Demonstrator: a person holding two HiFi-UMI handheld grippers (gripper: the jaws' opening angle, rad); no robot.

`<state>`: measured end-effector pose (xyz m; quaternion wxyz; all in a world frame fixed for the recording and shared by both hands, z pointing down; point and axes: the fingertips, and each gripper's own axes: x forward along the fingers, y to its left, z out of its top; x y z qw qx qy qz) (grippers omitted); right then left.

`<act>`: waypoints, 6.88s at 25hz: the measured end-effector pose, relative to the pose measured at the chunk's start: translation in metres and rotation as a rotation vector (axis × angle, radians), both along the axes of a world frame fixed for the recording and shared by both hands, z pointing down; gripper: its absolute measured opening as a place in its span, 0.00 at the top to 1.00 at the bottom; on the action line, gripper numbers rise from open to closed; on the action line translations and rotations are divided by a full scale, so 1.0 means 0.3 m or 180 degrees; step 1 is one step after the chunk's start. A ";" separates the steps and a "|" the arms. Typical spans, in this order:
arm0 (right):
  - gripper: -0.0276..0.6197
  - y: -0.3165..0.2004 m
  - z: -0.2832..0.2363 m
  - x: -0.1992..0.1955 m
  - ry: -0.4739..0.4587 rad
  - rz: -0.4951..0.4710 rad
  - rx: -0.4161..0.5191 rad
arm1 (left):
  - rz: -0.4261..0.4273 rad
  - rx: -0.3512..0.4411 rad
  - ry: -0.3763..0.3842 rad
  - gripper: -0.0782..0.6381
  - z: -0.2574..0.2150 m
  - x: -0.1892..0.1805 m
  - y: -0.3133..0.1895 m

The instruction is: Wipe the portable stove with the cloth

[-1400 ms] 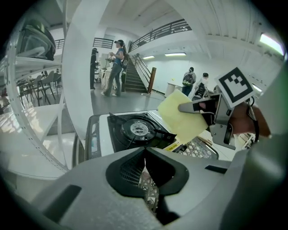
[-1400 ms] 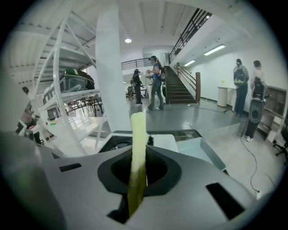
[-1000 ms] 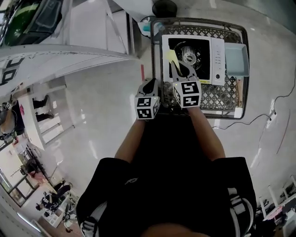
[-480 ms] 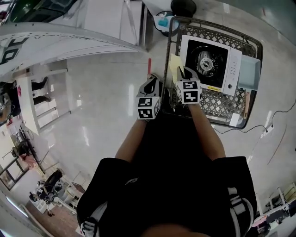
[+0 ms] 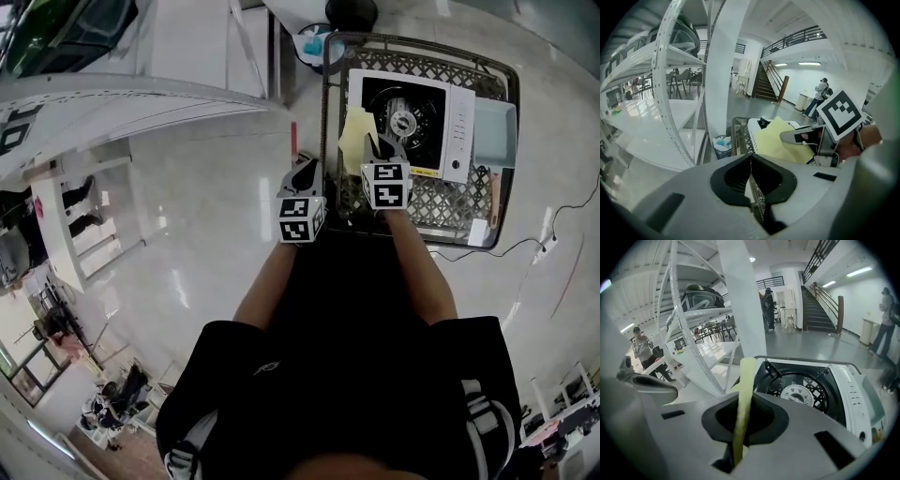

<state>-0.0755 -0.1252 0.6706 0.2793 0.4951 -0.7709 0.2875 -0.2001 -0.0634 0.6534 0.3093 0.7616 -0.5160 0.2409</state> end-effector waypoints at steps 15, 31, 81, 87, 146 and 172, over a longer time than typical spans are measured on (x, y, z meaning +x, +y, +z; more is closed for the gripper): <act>0.94 0.033 0.004 0.205 0.0027 0.0356 0.0008 | 0.0329 0.0032 0.0018 0.86 0.000 0.175 -0.004; 0.94 0.062 -0.005 0.391 0.0138 0.0527 0.0060 | 0.0540 0.0046 0.0057 0.86 -0.005 0.350 0.003; 0.94 0.177 0.020 0.943 0.0533 0.1253 0.0016 | 0.0847 0.0064 0.0112 0.86 -0.001 0.653 0.049; 0.94 0.071 -0.191 0.807 0.0312 0.1017 0.0454 | 0.0583 0.0138 0.0115 0.86 -0.042 0.552 0.040; 0.94 -0.176 0.024 0.238 0.0767 -0.0347 0.0048 | 0.0540 0.0310 0.0237 0.86 -0.035 0.370 -0.185; 0.94 -0.109 0.052 0.722 0.0749 0.0400 -0.0080 | 0.0798 0.0298 0.0292 0.86 -0.011 0.660 -0.140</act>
